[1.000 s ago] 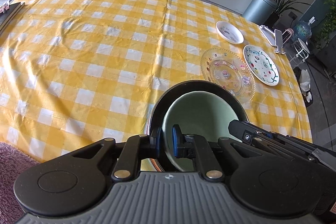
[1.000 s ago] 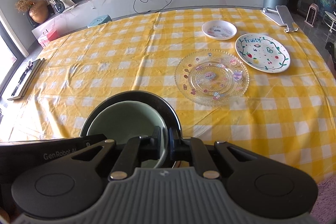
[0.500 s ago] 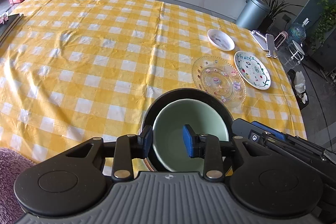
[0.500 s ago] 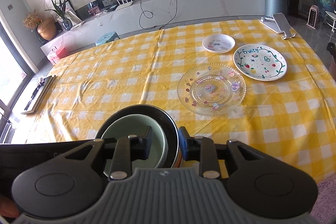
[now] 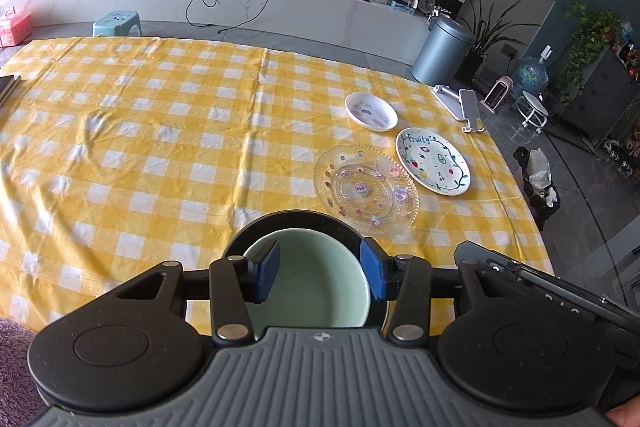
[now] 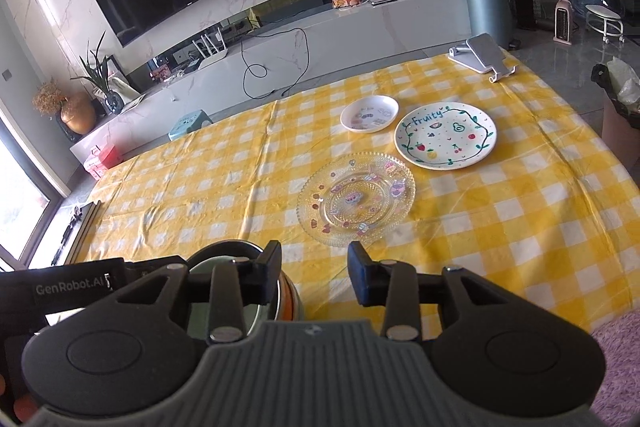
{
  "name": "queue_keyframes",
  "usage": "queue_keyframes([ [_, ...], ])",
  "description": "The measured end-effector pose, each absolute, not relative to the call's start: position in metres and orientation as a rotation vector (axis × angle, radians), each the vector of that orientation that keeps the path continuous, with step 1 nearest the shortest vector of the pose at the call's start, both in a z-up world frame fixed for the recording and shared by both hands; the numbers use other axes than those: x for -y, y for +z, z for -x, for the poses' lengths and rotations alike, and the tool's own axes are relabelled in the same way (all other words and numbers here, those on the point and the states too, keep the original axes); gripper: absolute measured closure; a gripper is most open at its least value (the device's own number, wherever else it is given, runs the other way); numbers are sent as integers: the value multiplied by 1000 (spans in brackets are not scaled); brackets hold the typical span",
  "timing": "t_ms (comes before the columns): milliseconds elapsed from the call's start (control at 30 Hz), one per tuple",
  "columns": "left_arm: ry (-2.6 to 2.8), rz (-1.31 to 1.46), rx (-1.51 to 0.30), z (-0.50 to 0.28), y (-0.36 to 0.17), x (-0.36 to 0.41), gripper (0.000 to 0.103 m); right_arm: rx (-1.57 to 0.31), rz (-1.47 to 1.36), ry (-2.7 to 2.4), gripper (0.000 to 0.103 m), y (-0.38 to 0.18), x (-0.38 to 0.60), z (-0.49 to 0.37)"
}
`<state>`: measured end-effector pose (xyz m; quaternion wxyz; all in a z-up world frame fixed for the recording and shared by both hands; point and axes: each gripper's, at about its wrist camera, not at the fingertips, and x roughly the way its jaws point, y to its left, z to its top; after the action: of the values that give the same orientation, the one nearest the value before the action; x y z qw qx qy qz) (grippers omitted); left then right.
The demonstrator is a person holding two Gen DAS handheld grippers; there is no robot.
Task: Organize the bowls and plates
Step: 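Open both tools to release the green bowl inside the steel bowls, then move both tools to the rim of the clear glass plate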
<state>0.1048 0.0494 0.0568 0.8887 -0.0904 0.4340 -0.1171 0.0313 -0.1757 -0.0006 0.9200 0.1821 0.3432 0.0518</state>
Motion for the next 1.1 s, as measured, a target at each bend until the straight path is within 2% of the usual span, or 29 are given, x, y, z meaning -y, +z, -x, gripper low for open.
queue_keyframes([
  [233,-306,66,-893,-124,61,-25,50,-622,-378,59,67,-12,206,-29],
  [400,-327,40,-906,-147,64,-20,50,-582,-339,43,63,-29,220,-39],
  [667,-349,-79,-890,-185,64,-5,50,-643,-314,1,61,-58,237,-84],
  [967,-396,-87,-981,-245,46,5,50,-738,-463,83,61,-93,262,-140],
  [1100,-429,-132,-1035,-269,29,12,50,-762,-580,103,65,-111,273,-151],
])
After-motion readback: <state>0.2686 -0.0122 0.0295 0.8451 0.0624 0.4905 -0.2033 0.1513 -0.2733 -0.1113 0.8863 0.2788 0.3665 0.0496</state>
